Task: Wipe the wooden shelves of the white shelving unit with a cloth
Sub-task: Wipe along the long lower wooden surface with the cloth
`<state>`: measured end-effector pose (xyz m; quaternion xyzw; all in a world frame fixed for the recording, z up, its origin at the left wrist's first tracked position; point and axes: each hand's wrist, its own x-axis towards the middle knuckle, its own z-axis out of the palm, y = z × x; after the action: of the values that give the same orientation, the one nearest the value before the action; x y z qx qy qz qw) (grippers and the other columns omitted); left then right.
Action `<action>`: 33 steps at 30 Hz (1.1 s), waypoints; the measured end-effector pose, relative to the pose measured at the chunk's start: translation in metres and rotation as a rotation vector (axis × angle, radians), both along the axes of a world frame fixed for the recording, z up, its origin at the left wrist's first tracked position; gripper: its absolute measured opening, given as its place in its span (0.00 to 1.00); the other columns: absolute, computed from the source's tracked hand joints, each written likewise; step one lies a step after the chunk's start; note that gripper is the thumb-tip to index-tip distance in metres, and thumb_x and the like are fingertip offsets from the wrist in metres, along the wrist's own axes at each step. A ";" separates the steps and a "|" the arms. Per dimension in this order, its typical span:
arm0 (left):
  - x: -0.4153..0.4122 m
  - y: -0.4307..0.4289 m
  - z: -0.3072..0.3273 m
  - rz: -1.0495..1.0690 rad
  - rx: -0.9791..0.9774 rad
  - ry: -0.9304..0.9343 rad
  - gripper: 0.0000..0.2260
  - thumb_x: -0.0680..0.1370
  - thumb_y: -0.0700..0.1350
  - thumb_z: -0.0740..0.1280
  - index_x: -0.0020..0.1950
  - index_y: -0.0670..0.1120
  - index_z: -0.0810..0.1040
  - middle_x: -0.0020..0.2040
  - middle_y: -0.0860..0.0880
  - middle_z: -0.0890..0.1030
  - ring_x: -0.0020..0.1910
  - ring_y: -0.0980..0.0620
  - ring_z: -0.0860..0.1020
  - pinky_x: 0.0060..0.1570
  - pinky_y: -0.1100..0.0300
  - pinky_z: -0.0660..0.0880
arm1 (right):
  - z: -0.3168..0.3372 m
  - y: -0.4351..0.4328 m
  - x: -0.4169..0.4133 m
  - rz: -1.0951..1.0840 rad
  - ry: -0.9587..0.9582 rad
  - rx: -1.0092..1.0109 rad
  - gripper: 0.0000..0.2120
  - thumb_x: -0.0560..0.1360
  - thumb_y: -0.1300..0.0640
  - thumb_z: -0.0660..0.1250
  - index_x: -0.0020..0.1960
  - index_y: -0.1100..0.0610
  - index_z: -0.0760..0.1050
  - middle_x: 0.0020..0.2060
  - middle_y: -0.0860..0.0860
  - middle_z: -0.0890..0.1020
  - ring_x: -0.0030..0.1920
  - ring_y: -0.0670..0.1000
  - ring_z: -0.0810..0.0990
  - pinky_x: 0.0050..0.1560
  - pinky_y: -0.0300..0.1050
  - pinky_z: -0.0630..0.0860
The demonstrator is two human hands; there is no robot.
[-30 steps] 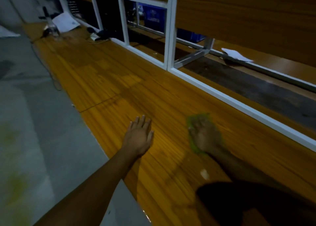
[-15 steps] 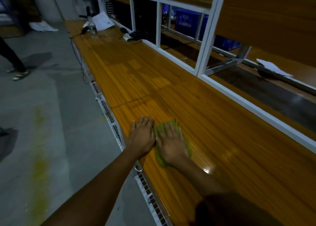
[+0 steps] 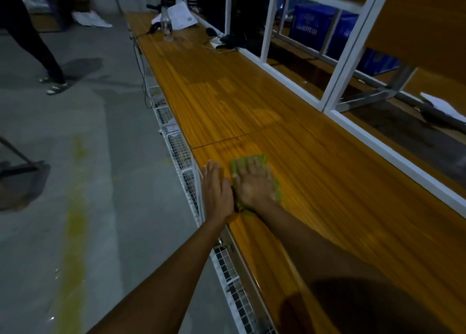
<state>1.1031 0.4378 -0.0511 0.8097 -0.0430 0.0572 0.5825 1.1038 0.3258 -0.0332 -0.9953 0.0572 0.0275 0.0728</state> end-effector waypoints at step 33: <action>0.102 0.079 -0.002 -0.305 0.774 -0.202 0.27 0.81 0.54 0.45 0.79 0.47 0.56 0.80 0.49 0.54 0.79 0.50 0.47 0.76 0.52 0.48 | 0.002 0.022 -0.025 0.271 -0.057 0.012 0.33 0.79 0.41 0.34 0.82 0.49 0.45 0.81 0.55 0.47 0.81 0.57 0.42 0.79 0.59 0.40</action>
<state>1.2049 0.5168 -0.0535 0.9433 -0.2373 0.0290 0.2301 1.0792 0.3477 -0.0314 -0.9939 -0.0802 0.0093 0.0757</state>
